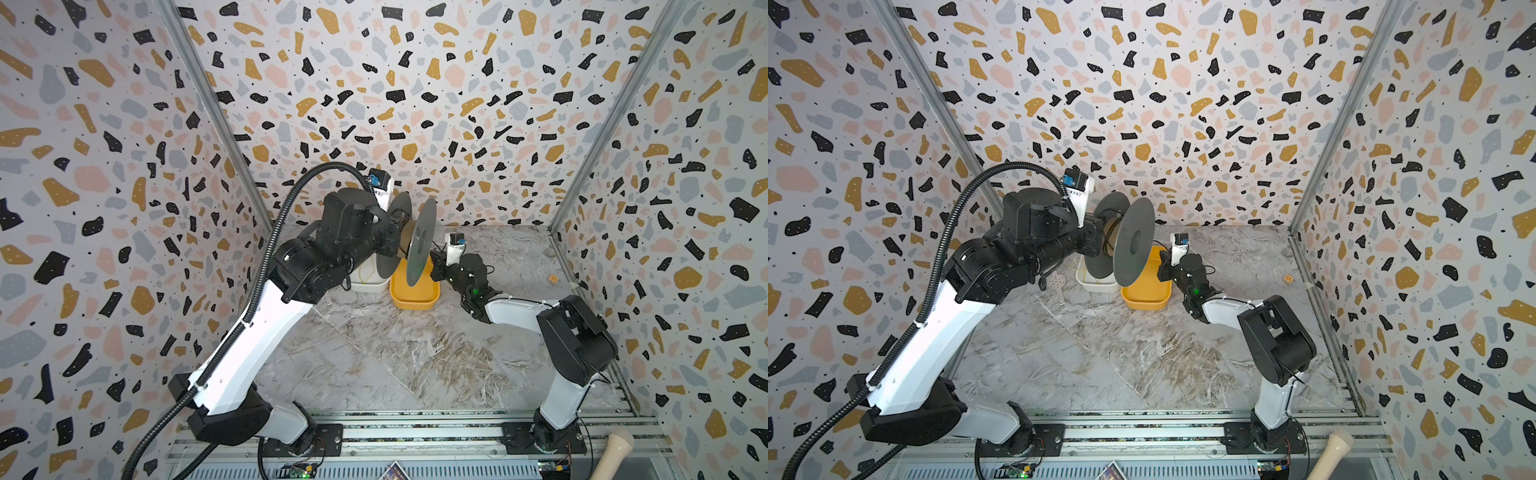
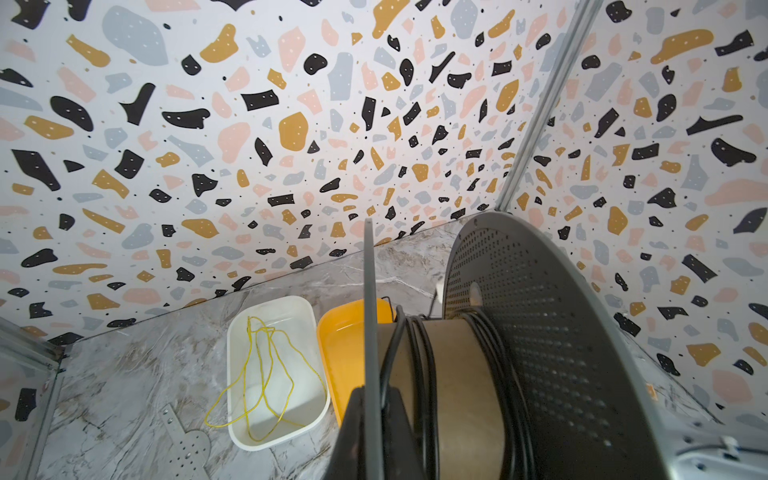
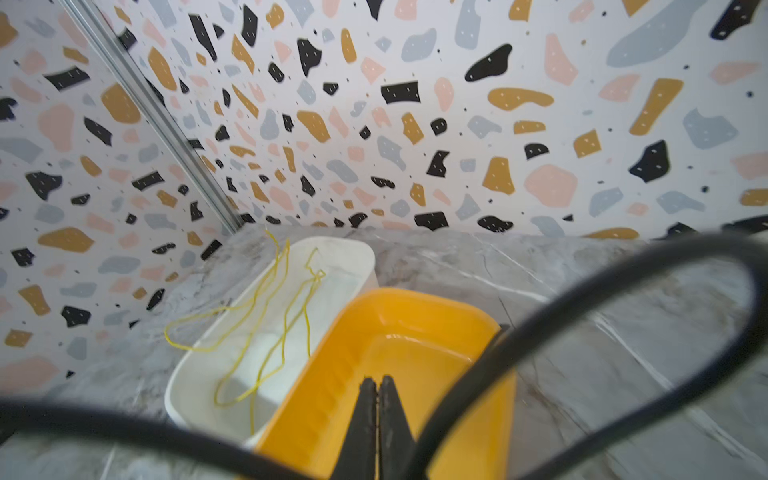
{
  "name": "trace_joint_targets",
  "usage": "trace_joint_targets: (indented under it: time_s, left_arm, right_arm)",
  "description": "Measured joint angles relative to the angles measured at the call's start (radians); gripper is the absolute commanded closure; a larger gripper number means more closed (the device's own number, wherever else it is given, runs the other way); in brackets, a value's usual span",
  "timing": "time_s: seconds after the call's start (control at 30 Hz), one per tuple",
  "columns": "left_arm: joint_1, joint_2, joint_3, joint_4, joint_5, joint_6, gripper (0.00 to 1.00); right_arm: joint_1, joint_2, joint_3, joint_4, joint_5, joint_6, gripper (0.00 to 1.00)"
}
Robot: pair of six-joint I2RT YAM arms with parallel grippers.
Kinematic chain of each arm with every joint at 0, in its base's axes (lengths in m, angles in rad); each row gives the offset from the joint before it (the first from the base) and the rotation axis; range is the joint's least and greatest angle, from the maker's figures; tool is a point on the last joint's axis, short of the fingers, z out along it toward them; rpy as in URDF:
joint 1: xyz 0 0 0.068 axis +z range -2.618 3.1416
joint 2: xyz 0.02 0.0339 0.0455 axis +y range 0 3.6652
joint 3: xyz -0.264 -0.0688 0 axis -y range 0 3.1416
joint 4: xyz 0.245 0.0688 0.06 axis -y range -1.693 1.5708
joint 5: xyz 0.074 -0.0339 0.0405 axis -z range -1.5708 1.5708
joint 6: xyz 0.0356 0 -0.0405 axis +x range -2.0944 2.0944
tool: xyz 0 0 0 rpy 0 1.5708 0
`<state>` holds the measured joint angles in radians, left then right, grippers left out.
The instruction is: Wrap the cables
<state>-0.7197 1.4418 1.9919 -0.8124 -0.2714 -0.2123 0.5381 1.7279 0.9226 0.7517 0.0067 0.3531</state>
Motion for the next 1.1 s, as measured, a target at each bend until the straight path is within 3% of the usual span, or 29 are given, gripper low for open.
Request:
trace_joint_targets:
  time_s: [0.27, 0.4, 0.67, 0.9, 1.1]
  left_arm:
    - [0.155, 0.002, -0.042, 0.044, 0.007, -0.053, 1.0]
    - [0.189, 0.011, -0.045, 0.059, 0.06, -0.084, 1.0]
    - [0.22, 0.017, -0.045, 0.092, 0.125, -0.117, 1.0]
    - [0.267, 0.034, -0.062, 0.135, 0.164, -0.156, 1.0]
    - [0.313, 0.087, -0.062, 0.166, 0.161, -0.211, 1.0]
  right_arm:
    - [-0.056, -0.404, -0.153, -0.186, -0.019, -0.014, 1.0]
    - [-0.076, -0.497, -0.166, -0.298, -0.022, -0.026, 1.0]
    - [-0.081, -0.582, -0.256, -0.468, -0.02, -0.038, 1.0]
    - [-0.071, -0.591, -0.291, -0.509, -0.034, -0.039, 1.0]
    - [0.051, -0.502, -0.299, -0.531, 0.021, -0.074, 1.0]
